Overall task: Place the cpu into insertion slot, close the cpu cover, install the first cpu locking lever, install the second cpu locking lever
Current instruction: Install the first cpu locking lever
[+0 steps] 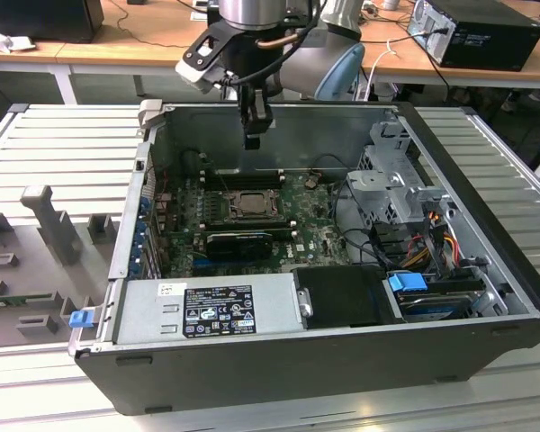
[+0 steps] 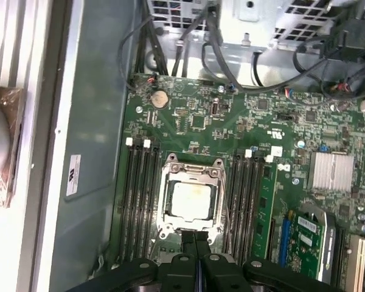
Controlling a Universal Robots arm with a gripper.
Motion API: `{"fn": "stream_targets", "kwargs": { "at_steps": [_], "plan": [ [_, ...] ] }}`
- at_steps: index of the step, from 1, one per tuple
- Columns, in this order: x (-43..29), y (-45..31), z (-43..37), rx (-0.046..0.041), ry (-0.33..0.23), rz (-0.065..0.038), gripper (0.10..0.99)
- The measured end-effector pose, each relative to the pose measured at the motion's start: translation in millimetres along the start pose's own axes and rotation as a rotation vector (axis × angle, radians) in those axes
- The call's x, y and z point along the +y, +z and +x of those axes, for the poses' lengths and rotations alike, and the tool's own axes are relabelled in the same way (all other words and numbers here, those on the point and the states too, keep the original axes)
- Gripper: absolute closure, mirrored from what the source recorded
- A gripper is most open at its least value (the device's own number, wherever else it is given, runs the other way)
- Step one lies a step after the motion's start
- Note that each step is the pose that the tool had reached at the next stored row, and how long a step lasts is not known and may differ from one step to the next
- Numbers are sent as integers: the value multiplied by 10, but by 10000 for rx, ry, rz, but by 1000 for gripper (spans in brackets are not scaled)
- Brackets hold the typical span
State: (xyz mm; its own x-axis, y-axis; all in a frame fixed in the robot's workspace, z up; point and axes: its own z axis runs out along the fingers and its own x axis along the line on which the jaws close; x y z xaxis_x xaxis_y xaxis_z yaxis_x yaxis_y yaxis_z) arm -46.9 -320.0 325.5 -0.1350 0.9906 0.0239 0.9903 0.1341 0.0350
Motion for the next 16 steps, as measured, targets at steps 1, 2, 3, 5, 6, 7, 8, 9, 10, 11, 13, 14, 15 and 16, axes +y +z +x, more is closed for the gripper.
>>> {"fn": "stream_targets", "kwargs": {
  "at_steps": [1,2,3,5,6,7,8,9,10,11,13,14,15,16],
  "plan": [
    [0,0,0,5,-158,5,980],
    [0,1,0,13,-367,9,980],
    [0,1,0,20,-537,13,980],
    [0,1,0,31,-886,21,980],
    [0,1,0,36,-1019,25,980],
    [0,1,0,43,-1205,29,980],
    [0,1,0,46,-1321,32,980],
    [0,1,0,51,-1468,35,980],
    [0,1,0,56,-1592,38,980],
    [0,1,0,59,-1677,40,980],
    [0,1,0,65,-1852,44,980],
    [0,1,0,67,-1915,46,980],
    [0,1,0,70,-1981,47,980],
    [0,1,0,73,-2051,49,980]
  ]
}}
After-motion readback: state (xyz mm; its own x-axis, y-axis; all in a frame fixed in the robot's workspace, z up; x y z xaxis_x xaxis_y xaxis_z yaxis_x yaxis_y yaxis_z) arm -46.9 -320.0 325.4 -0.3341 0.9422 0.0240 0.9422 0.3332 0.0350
